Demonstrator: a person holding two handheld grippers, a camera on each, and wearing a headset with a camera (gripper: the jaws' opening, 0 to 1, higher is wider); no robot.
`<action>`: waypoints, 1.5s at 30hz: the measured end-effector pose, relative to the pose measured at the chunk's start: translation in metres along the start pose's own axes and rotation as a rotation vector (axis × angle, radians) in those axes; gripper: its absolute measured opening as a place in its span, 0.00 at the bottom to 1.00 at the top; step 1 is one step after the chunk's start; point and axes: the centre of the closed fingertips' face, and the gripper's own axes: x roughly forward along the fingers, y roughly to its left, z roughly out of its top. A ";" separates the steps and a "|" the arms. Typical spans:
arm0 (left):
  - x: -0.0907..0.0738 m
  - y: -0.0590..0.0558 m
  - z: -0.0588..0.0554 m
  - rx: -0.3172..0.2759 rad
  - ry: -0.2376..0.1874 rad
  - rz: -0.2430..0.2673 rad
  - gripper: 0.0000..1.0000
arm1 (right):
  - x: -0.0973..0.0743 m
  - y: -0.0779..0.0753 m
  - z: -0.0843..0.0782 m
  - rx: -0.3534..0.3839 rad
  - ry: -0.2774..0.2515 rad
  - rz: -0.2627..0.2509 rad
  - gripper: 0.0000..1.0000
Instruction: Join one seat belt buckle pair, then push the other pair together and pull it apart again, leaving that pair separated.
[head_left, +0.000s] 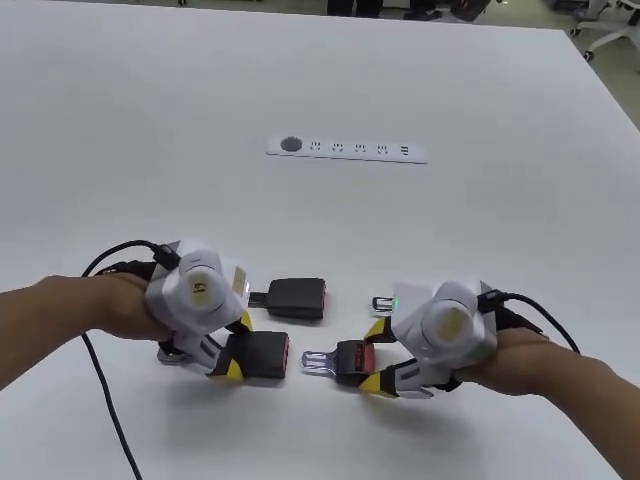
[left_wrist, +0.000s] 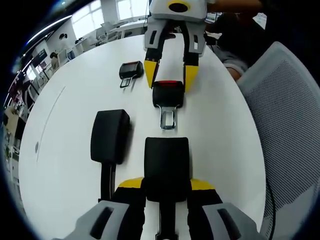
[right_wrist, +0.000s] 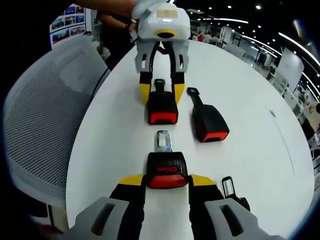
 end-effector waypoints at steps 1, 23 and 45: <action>0.000 -0.001 0.001 0.000 0.001 0.000 0.33 | 0.001 0.000 0.001 0.001 -0.001 0.001 0.30; -0.004 -0.007 0.007 0.012 0.012 -0.011 0.33 | 0.013 0.002 0.020 -0.002 -0.021 0.005 0.30; -0.001 -0.001 0.002 0.009 0.007 -0.010 0.32 | 0.018 0.004 0.027 0.005 -0.042 0.007 0.28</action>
